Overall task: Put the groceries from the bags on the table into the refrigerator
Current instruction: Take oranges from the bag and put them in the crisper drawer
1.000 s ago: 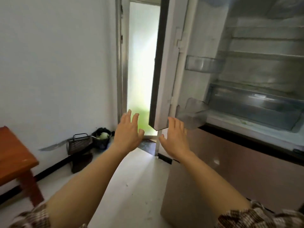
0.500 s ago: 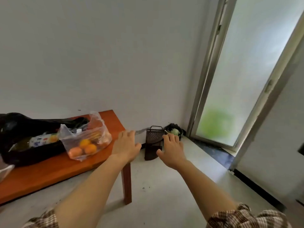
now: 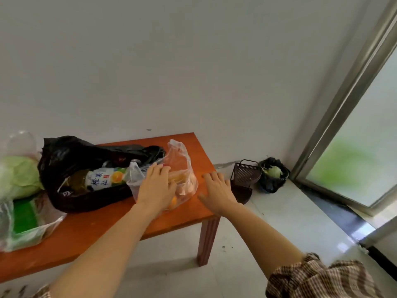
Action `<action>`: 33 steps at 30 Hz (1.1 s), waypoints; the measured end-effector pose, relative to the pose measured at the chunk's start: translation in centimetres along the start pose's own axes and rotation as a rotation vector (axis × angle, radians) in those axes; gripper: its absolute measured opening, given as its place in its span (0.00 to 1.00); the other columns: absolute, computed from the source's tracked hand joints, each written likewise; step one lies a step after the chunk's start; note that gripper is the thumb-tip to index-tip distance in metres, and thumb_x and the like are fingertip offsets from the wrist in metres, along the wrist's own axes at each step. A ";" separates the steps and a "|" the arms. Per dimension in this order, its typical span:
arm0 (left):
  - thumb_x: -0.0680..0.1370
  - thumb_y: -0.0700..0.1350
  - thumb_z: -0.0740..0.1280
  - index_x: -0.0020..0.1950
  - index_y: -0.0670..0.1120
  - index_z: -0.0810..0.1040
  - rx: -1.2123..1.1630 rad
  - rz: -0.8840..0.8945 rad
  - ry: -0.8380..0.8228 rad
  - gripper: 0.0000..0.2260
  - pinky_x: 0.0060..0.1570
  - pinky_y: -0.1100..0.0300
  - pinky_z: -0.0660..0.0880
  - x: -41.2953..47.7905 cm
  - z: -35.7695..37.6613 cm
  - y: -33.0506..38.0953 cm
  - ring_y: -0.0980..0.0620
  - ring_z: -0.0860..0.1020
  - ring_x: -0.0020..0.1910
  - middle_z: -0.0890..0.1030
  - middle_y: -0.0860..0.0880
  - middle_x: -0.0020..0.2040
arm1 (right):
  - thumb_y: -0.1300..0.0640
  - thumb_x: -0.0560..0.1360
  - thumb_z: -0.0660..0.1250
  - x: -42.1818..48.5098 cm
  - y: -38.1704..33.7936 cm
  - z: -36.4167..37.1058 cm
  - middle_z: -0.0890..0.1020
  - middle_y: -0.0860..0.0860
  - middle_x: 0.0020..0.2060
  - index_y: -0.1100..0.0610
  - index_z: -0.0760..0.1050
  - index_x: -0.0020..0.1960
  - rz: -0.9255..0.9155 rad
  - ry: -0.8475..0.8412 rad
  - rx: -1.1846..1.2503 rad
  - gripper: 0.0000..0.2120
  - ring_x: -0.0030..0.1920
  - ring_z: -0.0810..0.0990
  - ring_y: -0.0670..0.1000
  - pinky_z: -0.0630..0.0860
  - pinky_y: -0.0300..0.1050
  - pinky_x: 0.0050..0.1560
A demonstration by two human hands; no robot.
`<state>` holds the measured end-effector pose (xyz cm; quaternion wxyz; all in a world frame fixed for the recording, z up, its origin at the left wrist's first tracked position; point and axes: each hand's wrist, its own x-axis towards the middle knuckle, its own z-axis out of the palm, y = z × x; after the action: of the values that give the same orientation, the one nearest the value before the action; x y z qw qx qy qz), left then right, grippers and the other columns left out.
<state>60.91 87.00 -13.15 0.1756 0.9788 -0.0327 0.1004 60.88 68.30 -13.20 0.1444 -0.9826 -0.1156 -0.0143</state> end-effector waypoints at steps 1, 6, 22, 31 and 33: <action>0.80 0.48 0.58 0.72 0.43 0.65 0.008 0.019 0.021 0.21 0.73 0.53 0.55 1.3 0.2 -0.9 0.47 0.55 0.75 0.65 0.45 0.73 | 0.48 0.78 0.59 1.9 -0.3 0.5 0.68 0.52 0.67 0.54 0.64 0.69 -0.030 0.005 -0.003 0.22 0.69 0.61 0.55 0.59 0.54 0.67; 0.80 0.45 0.59 0.68 0.42 0.71 0.104 0.119 0.007 0.17 0.74 0.52 0.54 6.6 1.4 -5.4 0.47 0.58 0.75 0.71 0.45 0.69 | 0.51 0.79 0.57 10.1 -2.3 2.4 0.71 0.51 0.66 0.55 0.68 0.67 -0.123 0.035 -0.010 0.18 0.68 0.64 0.53 0.61 0.52 0.66; 0.70 0.70 0.37 0.62 0.61 0.73 -0.017 0.243 -0.689 0.34 0.72 0.43 0.32 4.4 5.9 -13.4 0.36 0.39 0.75 0.55 0.43 0.77 | 0.34 0.71 0.57 14.1 0.2 9.6 0.62 0.56 0.73 0.50 0.53 0.75 0.200 -0.365 -0.412 0.38 0.73 0.56 0.65 0.46 0.75 0.67; 0.79 0.64 0.47 0.66 0.47 0.75 0.164 0.200 -0.771 0.29 0.72 0.47 0.52 3.3 7.0 -16.3 0.38 0.48 0.75 0.55 0.41 0.77 | 0.38 0.73 0.61 11.8 -0.8 11.9 0.67 0.54 0.70 0.50 0.58 0.72 0.333 -0.398 -0.199 0.32 0.73 0.61 0.60 0.55 0.69 0.69; 0.79 0.57 0.50 0.48 0.49 0.81 0.148 0.277 -0.541 0.22 0.58 0.49 0.68 4.4 6.8 -16.0 0.42 0.67 0.63 0.75 0.46 0.59 | 0.48 0.77 0.59 12.2 -2.2 11.0 0.74 0.52 0.63 0.53 0.68 0.66 0.216 -0.251 -0.214 0.19 0.68 0.67 0.56 0.59 0.59 0.68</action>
<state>68.06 99.41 -23.91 0.0735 0.9663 -0.2040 -0.1388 72.18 76.26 -22.37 0.0244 -0.9932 -0.0244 0.1115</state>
